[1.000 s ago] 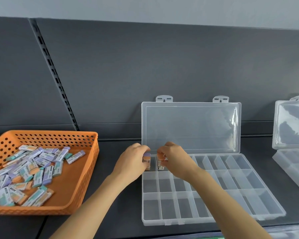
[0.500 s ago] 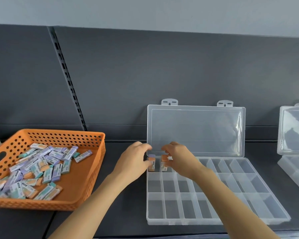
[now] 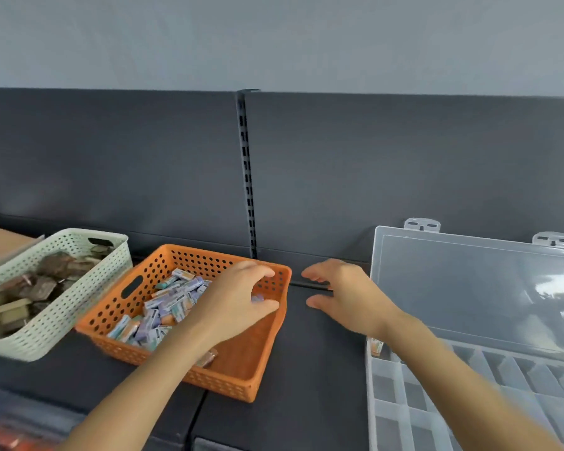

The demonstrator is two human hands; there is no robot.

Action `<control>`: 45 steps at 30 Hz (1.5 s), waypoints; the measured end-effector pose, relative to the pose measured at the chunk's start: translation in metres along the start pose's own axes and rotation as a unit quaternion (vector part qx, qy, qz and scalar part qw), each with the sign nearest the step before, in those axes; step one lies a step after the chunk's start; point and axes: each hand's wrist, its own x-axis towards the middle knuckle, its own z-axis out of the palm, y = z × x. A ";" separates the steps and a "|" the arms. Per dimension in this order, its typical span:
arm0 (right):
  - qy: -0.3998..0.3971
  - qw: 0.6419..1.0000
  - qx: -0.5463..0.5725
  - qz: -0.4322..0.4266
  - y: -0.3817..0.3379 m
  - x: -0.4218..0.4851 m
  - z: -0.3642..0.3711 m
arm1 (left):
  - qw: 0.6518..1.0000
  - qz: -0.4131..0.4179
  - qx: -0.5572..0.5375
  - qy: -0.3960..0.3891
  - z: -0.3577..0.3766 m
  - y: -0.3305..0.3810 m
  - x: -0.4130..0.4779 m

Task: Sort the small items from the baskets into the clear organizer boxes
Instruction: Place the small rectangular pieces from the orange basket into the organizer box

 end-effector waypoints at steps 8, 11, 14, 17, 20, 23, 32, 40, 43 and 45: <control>-0.088 0.993 -0.039 -0.064 -0.038 0.062 0.054 | 0.991 -0.109 0.044 -0.063 -0.023 -0.087 -0.015; -0.144 0.984 -0.083 -0.065 -0.042 0.086 0.076 | 0.984 -0.130 0.052 -0.107 -0.020 -0.107 -0.013; -0.186 0.970 -0.144 -0.063 -0.042 0.105 0.098 | 0.980 -0.124 0.054 -0.147 -0.015 -0.118 -0.006; -0.207 0.956 -0.190 -0.086 -0.037 0.119 0.120 | 0.975 -0.119 0.056 -0.180 -0.009 -0.126 0.001; -0.209 0.950 -0.209 -0.102 -0.035 0.125 0.134 | 0.973 -0.122 0.050 -0.190 -0.002 -0.130 0.008; -0.189 0.946 -0.243 -0.102 -0.034 0.127 0.139 | 0.968 -0.131 0.065 -0.205 0.006 -0.130 0.013; -0.206 0.944 -0.254 -0.050 -0.026 0.129 0.130 | 0.959 -0.121 0.086 -0.240 0.013 -0.119 0.019; -0.251 0.919 -0.299 -0.057 -0.029 0.129 0.127 | 0.964 -0.183 -0.063 -0.181 0.016 -0.122 0.024; -0.272 0.914 -0.295 -0.058 -0.031 0.128 0.129 | 0.962 -0.207 -0.096 -0.149 0.018 -0.121 0.027; -0.280 0.912 -0.294 -0.057 -0.033 0.128 0.127 | 0.954 -0.235 -0.125 -0.139 0.021 -0.120 0.031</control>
